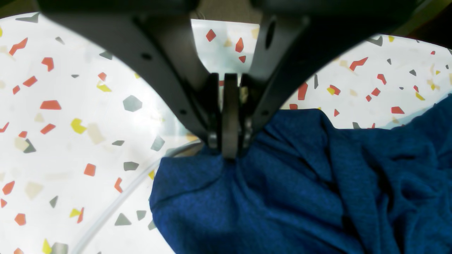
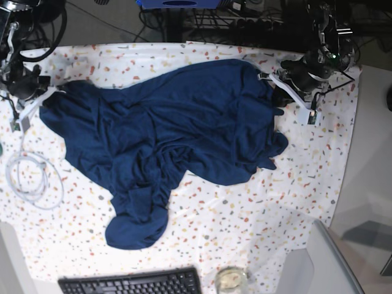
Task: Layout the t-shirt on the table in an organized manner, then fold the t-shirt properly
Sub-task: 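Pull the shirt edge with the left gripper away from the right gripper, then hold the shirt stretched between both grippers and lower it onto the table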
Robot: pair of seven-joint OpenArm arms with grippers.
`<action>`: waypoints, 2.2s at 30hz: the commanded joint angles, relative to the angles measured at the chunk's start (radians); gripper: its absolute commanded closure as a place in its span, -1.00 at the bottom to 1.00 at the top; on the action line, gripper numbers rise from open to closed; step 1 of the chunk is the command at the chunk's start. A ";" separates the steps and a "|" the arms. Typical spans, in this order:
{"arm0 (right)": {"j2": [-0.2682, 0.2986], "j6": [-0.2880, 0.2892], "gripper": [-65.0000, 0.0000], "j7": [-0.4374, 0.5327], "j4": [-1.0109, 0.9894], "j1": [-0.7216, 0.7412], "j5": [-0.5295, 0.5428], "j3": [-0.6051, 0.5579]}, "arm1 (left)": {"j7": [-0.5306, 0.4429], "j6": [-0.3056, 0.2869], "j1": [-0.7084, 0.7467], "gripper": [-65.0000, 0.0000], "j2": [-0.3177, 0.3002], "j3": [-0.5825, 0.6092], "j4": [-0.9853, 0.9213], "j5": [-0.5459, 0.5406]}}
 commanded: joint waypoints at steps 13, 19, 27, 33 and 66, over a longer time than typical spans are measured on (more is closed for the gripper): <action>0.013 0.002 1.00 0.014 0.068 0.001 0.012 0.001 | -0.009 -0.004 0.038 1.00 -0.011 -0.223 0.112 -0.005; 0.013 0.002 1.00 0.013 0.079 0.046 0.010 0.001 | 0.051 -0.004 -0.040 1.00 -0.066 -0.225 0.135 -0.005; 0.014 0.002 1.00 -0.069 0.081 0.116 0.010 0.005 | 0.163 -0.004 -0.158 1.00 -0.078 -0.219 0.175 -0.005; 0.014 0.002 1.00 -0.076 0.094 0.115 0.010 0.008 | 0.164 -0.004 -0.158 1.00 -0.084 -0.231 0.155 -0.005; 0.011 0.002 1.00 -0.076 0.042 0.103 0.010 -0.001 | -0.038 -0.007 -0.287 0.03 0.028 -0.280 -0.281 -0.005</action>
